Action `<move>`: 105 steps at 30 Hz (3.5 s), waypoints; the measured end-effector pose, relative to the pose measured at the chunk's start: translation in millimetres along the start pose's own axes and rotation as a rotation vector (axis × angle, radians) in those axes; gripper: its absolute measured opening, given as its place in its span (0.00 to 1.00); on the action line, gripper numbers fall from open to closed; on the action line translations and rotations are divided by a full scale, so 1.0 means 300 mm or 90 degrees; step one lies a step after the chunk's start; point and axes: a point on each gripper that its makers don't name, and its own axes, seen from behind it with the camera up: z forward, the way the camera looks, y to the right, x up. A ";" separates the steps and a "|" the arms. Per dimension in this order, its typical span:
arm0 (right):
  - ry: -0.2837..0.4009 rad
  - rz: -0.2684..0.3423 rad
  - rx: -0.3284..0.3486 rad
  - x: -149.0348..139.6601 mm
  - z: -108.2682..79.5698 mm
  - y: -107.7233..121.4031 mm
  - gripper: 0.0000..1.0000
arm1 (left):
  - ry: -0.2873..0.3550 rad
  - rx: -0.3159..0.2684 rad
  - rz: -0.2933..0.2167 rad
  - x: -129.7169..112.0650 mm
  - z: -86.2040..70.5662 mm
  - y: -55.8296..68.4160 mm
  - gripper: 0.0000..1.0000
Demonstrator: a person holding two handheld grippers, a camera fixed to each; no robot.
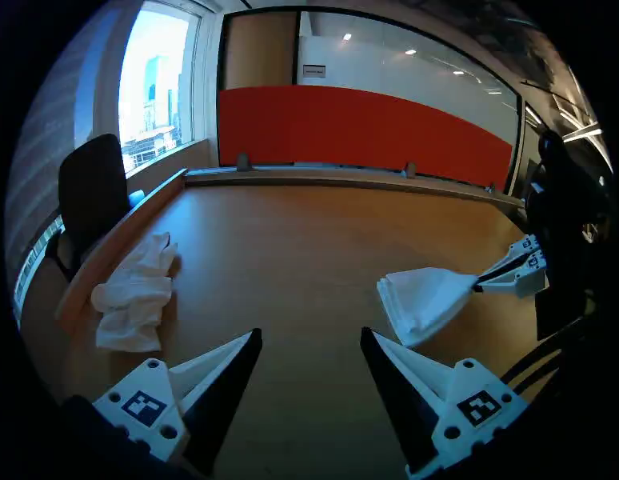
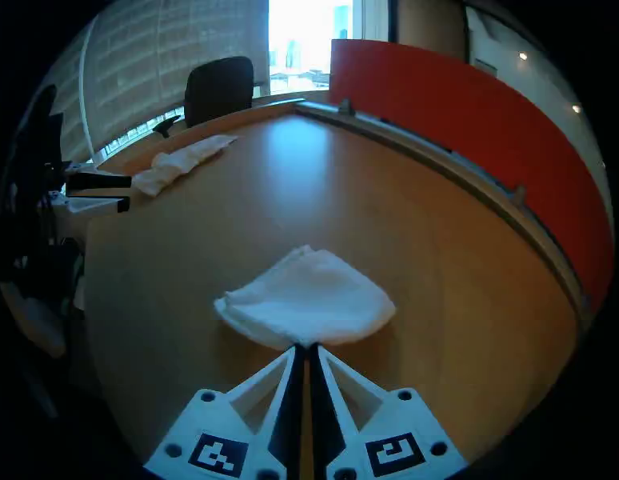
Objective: Fold towel
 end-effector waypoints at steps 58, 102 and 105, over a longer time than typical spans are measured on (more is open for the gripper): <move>0.071 -0.030 -0.043 0.323 -0.417 0.247 0.05 | 0.021 -0.038 0.022 0.097 0.013 0.049 0.91; 0.044 0.069 -0.154 0.024 -0.723 0.687 0.05 | 0.010 -0.033 0.040 0.105 0.035 0.088 0.91; 0.042 0.075 -0.162 0.007 -0.744 0.718 0.05 | 0.008 -0.032 0.041 0.104 0.039 0.093 0.91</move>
